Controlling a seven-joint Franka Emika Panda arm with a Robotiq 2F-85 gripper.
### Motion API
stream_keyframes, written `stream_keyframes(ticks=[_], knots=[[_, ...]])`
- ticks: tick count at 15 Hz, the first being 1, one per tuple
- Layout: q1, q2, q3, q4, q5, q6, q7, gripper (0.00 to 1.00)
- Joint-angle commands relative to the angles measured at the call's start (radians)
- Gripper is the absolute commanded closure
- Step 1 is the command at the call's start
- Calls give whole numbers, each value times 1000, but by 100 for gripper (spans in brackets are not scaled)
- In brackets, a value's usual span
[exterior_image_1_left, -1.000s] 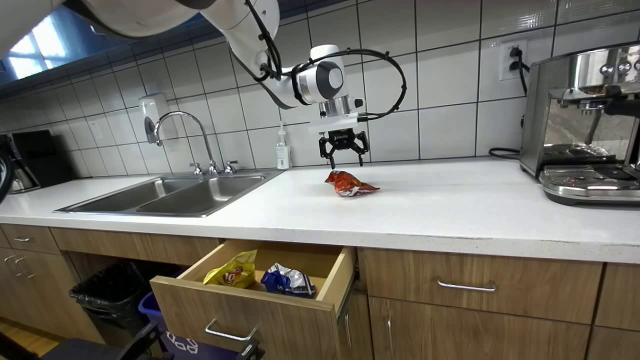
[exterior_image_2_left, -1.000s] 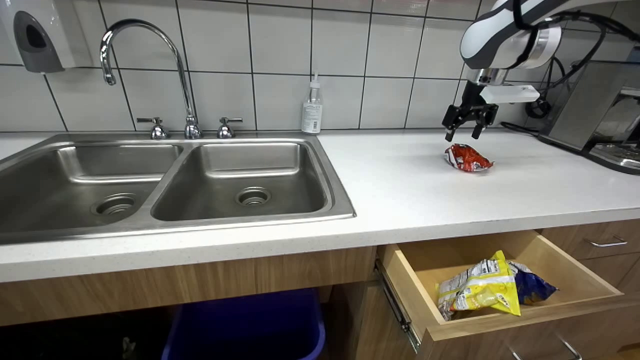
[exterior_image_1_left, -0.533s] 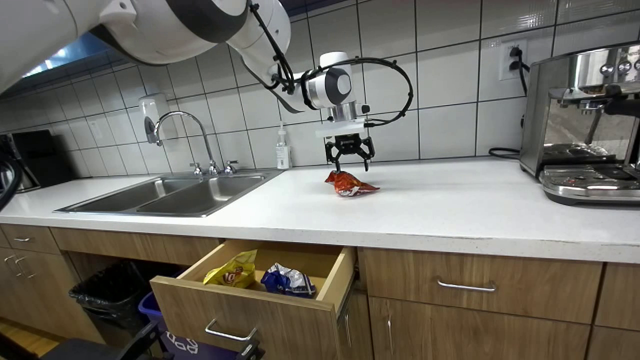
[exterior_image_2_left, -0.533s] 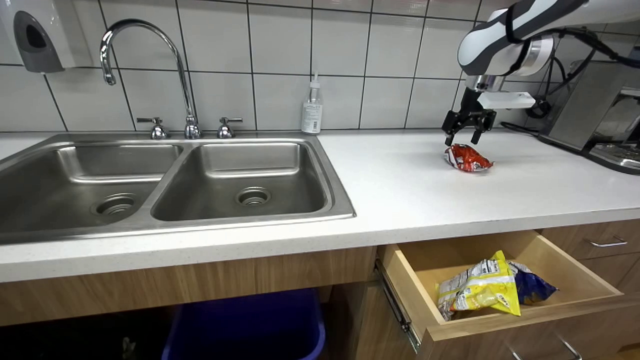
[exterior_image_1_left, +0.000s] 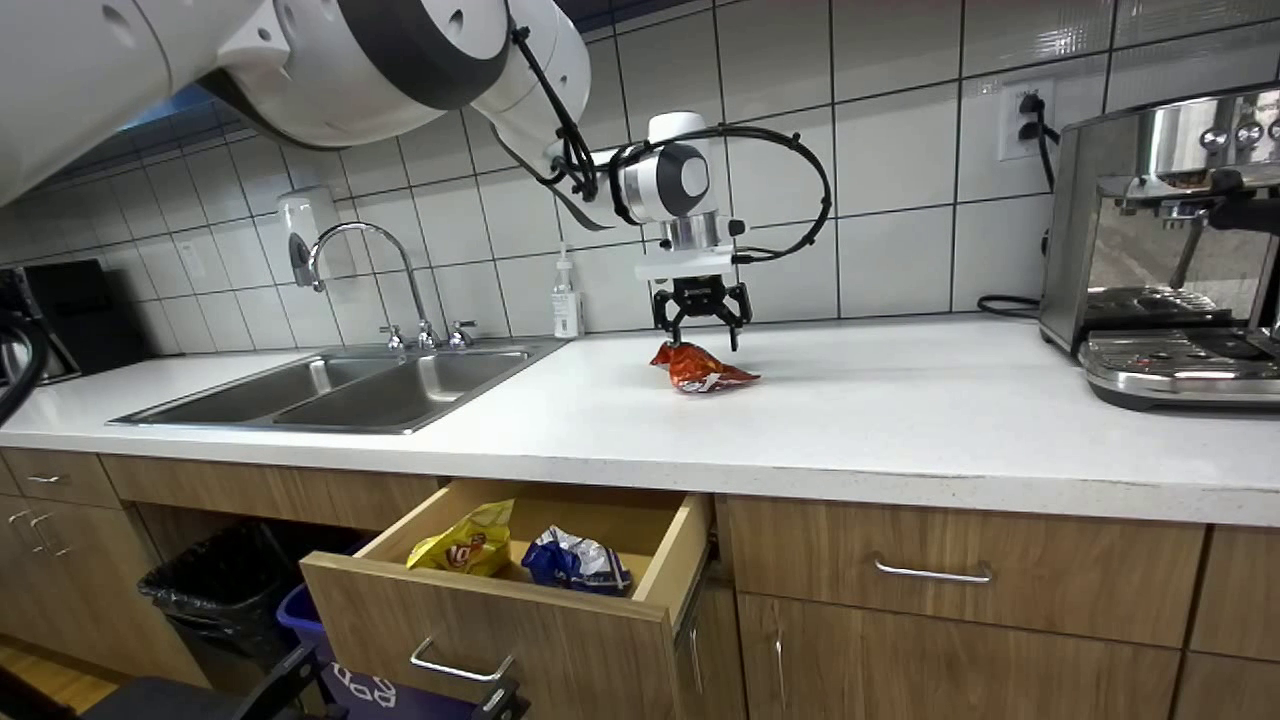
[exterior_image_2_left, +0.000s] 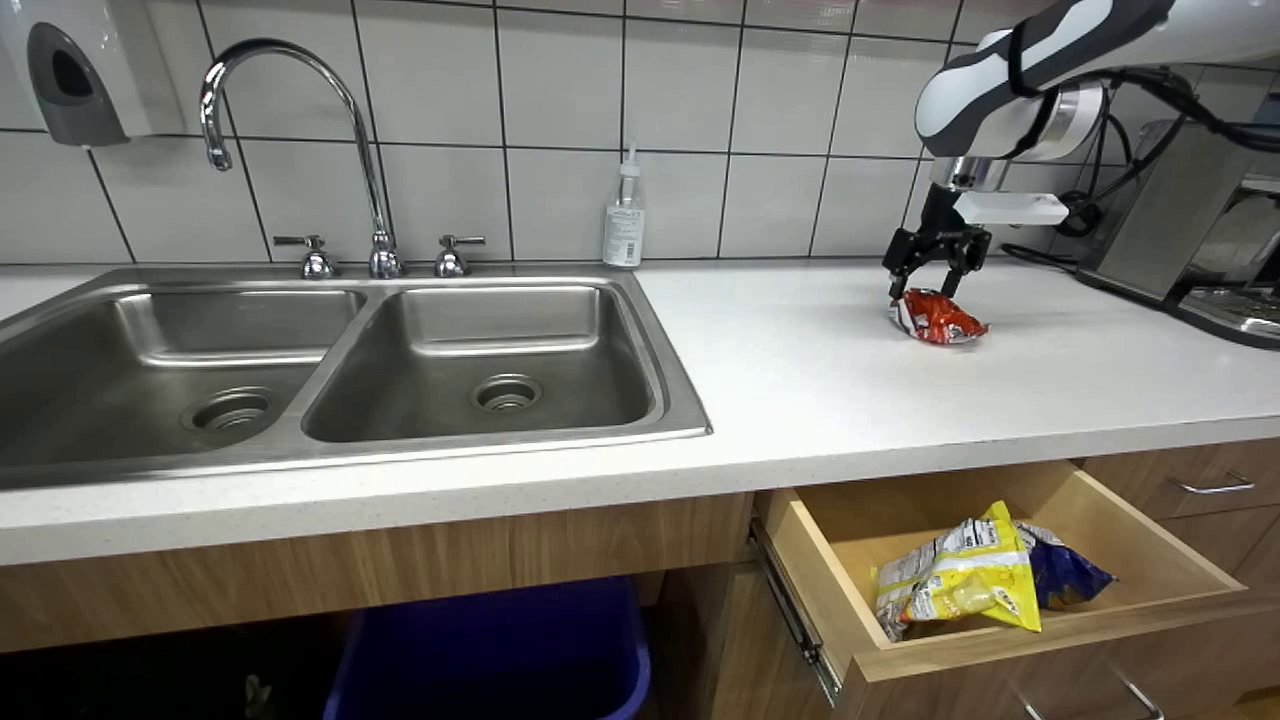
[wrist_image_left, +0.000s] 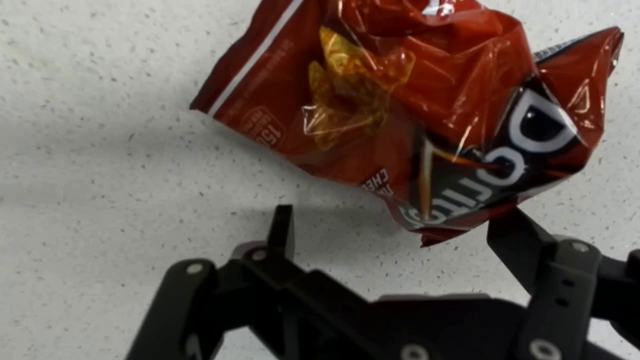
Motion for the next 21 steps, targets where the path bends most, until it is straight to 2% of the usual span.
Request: stream_keyframes(ticks=[1, 13, 21], knots=[[-18, 1, 24, 12, 18, -34, -6, 0], [-15, -57, 37, -115, 47, 9, 1, 0], [-4, -174, 44, -314, 66, 67, 8, 0]])
